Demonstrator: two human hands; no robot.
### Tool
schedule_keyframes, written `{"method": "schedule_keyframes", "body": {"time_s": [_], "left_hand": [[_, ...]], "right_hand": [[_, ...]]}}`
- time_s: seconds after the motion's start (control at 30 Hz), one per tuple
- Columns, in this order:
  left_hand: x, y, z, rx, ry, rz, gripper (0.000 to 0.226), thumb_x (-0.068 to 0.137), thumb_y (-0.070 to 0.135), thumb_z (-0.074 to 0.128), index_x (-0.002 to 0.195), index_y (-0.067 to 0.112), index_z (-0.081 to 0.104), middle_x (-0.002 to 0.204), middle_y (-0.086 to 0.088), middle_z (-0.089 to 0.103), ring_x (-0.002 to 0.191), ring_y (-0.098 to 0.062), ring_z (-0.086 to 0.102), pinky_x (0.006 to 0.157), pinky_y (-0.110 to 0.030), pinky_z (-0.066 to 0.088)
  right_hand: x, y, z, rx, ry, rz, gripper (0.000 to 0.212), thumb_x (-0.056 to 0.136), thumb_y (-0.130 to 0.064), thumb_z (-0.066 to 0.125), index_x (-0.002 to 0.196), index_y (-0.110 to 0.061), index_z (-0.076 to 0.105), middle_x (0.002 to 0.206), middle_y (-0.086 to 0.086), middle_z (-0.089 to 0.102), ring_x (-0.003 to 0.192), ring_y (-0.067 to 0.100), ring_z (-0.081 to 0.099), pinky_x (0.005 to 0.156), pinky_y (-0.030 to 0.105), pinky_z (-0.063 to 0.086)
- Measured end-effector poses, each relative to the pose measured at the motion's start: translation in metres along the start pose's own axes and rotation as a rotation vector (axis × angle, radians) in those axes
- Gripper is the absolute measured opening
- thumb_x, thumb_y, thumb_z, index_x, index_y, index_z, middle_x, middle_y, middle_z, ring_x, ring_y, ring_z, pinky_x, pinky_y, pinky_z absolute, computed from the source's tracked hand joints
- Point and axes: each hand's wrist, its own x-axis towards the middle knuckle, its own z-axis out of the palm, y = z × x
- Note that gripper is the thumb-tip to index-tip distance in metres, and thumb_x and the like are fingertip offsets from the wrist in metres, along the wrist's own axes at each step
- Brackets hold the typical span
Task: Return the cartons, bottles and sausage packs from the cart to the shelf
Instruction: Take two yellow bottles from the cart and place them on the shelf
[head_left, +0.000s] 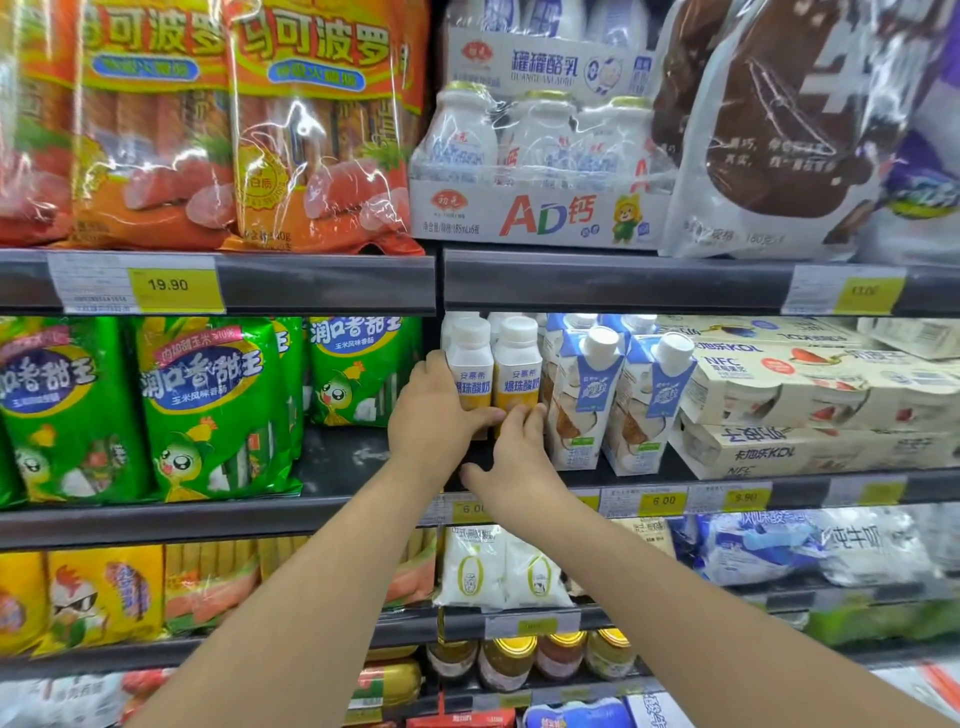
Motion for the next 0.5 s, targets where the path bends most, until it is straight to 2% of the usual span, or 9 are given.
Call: {"method": "schedule_keyframes", "body": {"time_s": [0.27,0.4,0.43,0.5], "left_hand": [[-0.0006,0.0006,0.0005,0.012,0.014,0.007,0.08,0.066,0.057,0.082,0.121,0.011,0.046,0.116,-0.008,0.058,0.107,-0.026,0.06,0.082,-0.042,0.054],[0.0002,-0.0022,-0.0007,0.008,-0.007,0.022,0.079,0.067,0.053,0.083,0.124,0.012,0.046,0.119,-0.007,0.057,0.109,-0.025,0.058,0.083,-0.038,0.049],[0.0009,-0.0028,-0.0012,0.004,-0.013,0.024,0.079,0.067,0.052,0.083,0.124,0.011,0.046,0.119,-0.007,0.057,0.11,-0.025,0.057,0.084,-0.038,0.049],[0.0019,-0.0037,-0.0016,-0.018,-0.025,0.023,0.077,0.067,0.049,0.084,0.124,0.011,0.047,0.12,-0.008,0.057,0.111,-0.026,0.056,0.085,-0.038,0.048]], "right_hand": [[0.0002,-0.0001,0.0007,0.008,-0.011,0.004,0.096,0.096,-0.025,0.059,0.157,-0.008,-0.014,0.159,0.01,-0.035,0.154,0.026,-0.005,0.121,0.034,0.02],[-0.002,0.0017,-0.0003,-0.008,-0.001,-0.008,0.095,0.096,-0.026,0.059,0.157,-0.007,-0.01,0.161,0.011,-0.03,0.154,0.024,-0.01,0.121,0.033,0.014],[-0.0029,0.0024,-0.0008,-0.02,0.002,-0.013,0.092,0.096,-0.026,0.059,0.158,-0.005,-0.006,0.163,0.012,-0.026,0.153,0.024,-0.01,0.122,0.034,0.012],[-0.0069,0.0036,-0.0016,-0.034,0.011,-0.045,0.079,0.093,-0.027,0.061,0.153,-0.004,0.015,0.165,0.014,-0.009,0.153,0.027,0.001,0.123,0.037,0.015]]}}
